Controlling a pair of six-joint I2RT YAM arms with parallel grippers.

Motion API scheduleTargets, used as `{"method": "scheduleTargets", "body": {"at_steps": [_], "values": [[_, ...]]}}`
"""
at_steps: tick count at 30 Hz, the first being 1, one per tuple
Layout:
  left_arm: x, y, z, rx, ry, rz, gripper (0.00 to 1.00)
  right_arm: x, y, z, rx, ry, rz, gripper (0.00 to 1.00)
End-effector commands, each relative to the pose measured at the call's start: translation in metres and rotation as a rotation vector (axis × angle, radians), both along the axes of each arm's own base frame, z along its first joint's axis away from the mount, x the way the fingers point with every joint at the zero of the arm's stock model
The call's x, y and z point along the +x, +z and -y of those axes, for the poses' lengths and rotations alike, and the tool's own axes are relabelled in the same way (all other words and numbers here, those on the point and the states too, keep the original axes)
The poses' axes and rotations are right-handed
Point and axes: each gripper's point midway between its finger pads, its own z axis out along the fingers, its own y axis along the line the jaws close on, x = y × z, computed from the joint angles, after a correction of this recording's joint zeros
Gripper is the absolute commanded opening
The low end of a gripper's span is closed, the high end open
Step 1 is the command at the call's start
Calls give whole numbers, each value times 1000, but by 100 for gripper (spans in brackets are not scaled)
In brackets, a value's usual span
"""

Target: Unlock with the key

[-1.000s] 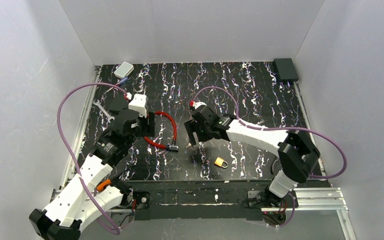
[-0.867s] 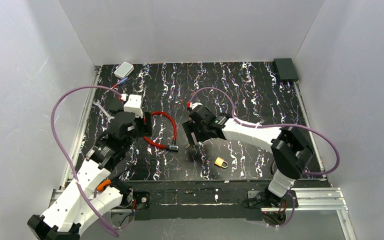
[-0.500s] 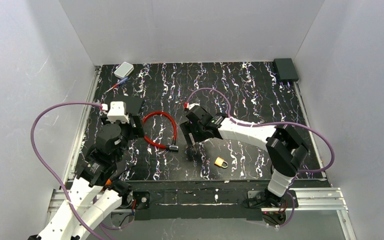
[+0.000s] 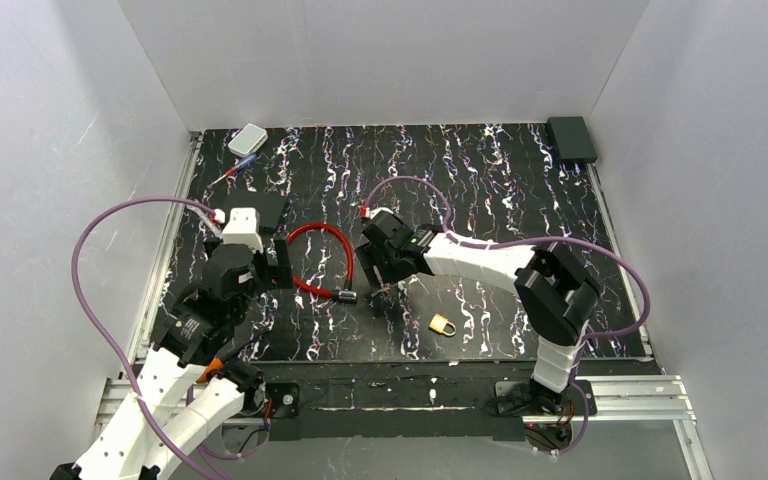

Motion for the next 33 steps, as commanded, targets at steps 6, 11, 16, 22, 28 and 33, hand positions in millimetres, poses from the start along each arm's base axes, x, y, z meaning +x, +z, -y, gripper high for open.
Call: {"method": "scheduleTargets", "body": {"at_steps": [6,11,16,22,28,33], "values": [[5,-8,6,21,-24,-38,93,4,-9,-17,-27,23,5,75],[6,-9,10,15,-43,-42,93,4,-19,-21,-65,34,0,65],[6,-7,9,13,-42,-26,93,4,-30,-17,-111,27,-9,55],[6,-6,9,11,-45,-21,93,2,-39,-11,-147,28,-22,31],[6,-7,9,13,-47,-20,93,-1,-38,-7,-150,19,-28,11],[6,-7,11,11,-54,-22,93,-1,-36,-4,-147,8,-22,1]]}}
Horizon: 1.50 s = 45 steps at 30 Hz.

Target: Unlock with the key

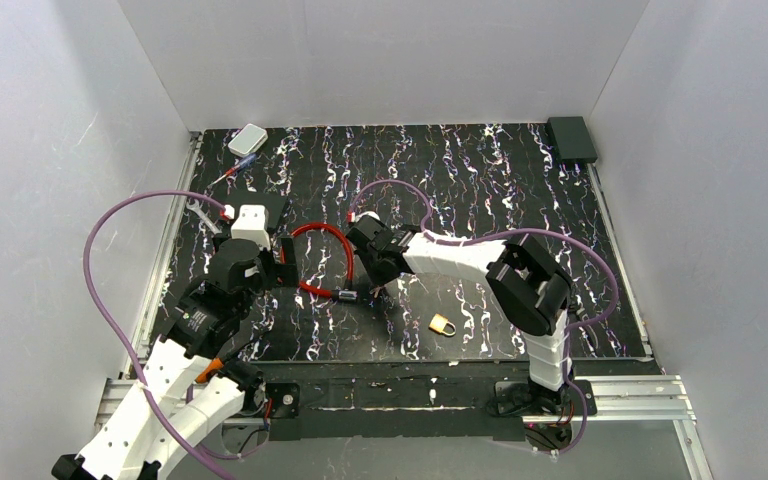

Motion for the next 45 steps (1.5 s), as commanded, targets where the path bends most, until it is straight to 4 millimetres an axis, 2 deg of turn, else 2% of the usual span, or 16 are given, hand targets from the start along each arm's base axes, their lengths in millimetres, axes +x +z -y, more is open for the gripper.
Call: {"method": "scheduleTargets", "body": {"at_steps": [1,8,19,26,33,39,45], "values": [[1,1,0,2,-8,10,92,-9,-9,14,-58,-11,-29,1],[0,1,7,-7,-47,6,92,-11,6,14,24,-46,-4,1],[-12,1,35,-144,-144,-52,94,-19,44,23,218,-134,65,1],[-23,4,63,-323,-200,-114,93,-25,78,35,382,-209,125,1],[-31,6,92,-472,-271,-180,89,-31,112,38,542,-229,161,1],[-32,9,124,-718,-263,-274,82,-40,149,39,694,-211,188,1],[-28,-16,149,-1086,-8,-517,76,-46,165,48,744,-214,201,1]]}}
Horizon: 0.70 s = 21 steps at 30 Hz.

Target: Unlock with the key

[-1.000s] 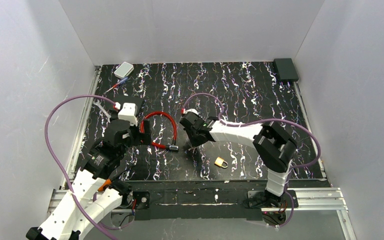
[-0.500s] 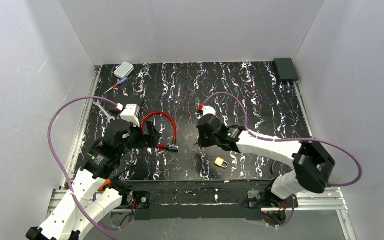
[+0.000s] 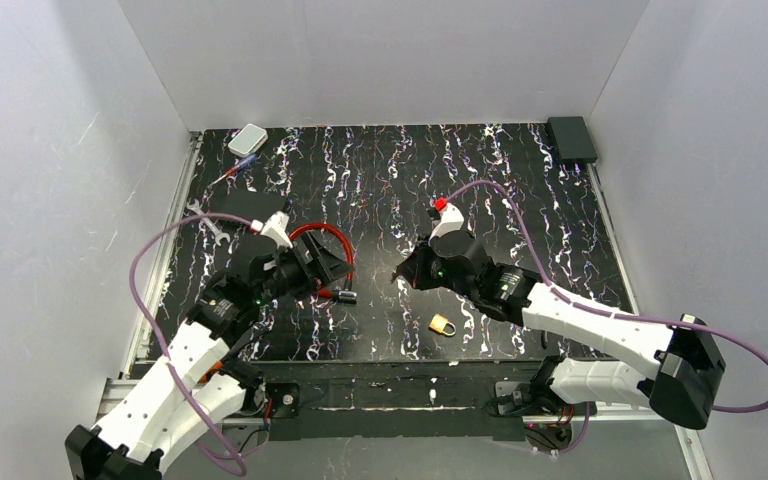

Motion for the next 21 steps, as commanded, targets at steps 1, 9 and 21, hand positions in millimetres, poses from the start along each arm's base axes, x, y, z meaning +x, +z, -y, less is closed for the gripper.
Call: {"method": "scheduleTargets", "body": {"at_steps": [1,9,21], "values": [[2,-10,28,-332,125,-291,74,-1,20,-2,83,-7,31,1],[15,-19,52,-478,151,-460,68,-2,27,-3,81,14,40,1],[19,-16,66,-483,131,-507,64,-19,79,-22,394,102,93,1]]}}
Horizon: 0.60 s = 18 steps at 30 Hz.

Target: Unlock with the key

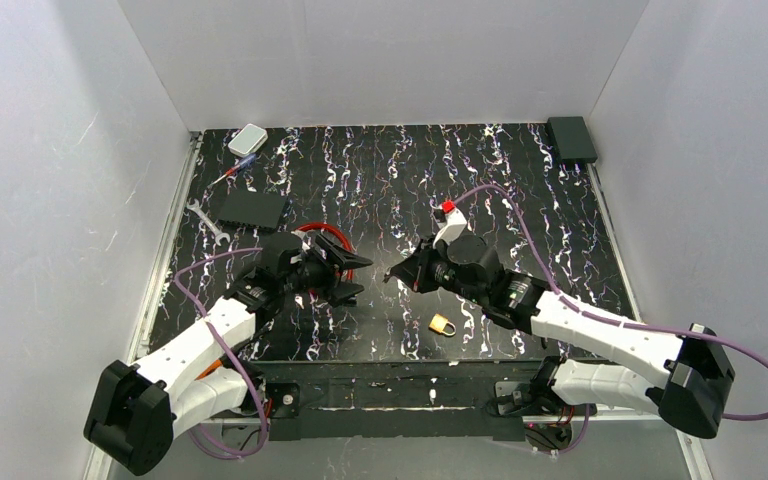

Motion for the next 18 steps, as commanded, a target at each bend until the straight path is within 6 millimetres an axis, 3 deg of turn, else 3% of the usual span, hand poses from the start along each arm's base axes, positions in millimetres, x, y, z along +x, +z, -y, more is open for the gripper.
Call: {"method": "scheduleTargets", "body": {"at_steps": [1,8,18], "values": [[3,30,10,-64,-17,40,63,-2,51,-9,207,10,63,1],[4,49,13,-93,-17,70,61,-2,75,-15,323,11,63,1],[6,65,14,-116,-9,103,58,1,69,-24,313,19,43,1]]}}
